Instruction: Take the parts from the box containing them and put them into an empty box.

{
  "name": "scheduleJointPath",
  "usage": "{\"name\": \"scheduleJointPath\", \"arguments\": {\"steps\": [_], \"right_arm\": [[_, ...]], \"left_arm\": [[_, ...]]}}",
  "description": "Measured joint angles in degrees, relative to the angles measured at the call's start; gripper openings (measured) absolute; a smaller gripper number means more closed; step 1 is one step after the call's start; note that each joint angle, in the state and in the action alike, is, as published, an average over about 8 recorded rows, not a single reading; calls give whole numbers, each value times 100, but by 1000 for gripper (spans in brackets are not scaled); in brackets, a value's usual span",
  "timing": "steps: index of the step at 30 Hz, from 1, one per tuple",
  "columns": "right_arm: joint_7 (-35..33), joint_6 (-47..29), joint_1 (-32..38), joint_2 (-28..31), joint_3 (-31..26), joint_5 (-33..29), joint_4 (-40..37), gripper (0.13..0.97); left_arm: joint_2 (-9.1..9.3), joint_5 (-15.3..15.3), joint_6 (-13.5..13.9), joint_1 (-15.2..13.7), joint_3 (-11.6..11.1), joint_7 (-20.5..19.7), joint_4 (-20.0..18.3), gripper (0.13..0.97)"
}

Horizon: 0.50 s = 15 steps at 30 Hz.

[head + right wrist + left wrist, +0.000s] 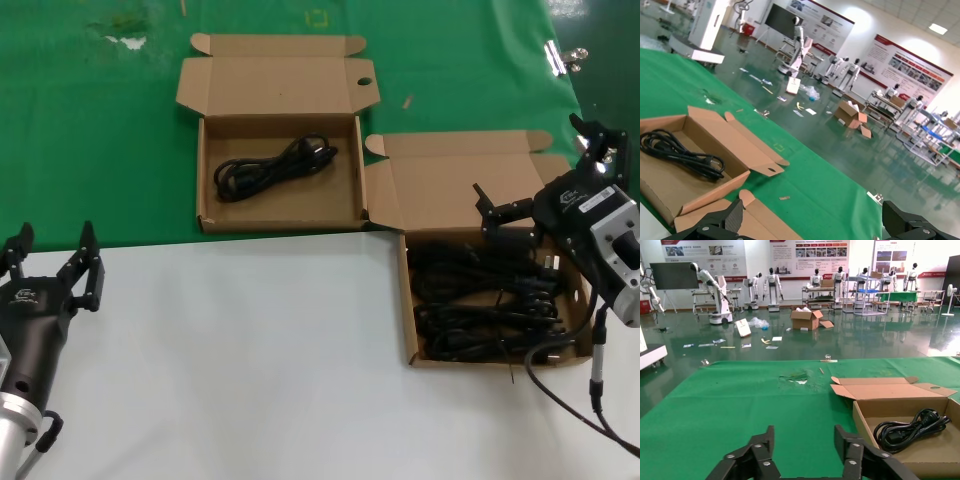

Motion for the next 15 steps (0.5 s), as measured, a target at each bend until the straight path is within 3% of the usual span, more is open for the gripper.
{"name": "scheduleJointPath", "arguments": {"steps": [3, 11, 15], "right_arm": [[53, 22, -60, -101, 60, 12, 16, 966], [194, 80, -223, -373, 220, 41, 61, 966], [265, 109, -304, -510, 301, 57, 83, 966]], "left_arm": [[0, 0, 0, 0, 0, 0, 0, 396], [0, 0, 0, 0, 0, 0, 0, 609], [0, 0, 0, 0, 0, 2, 0, 679]]}}
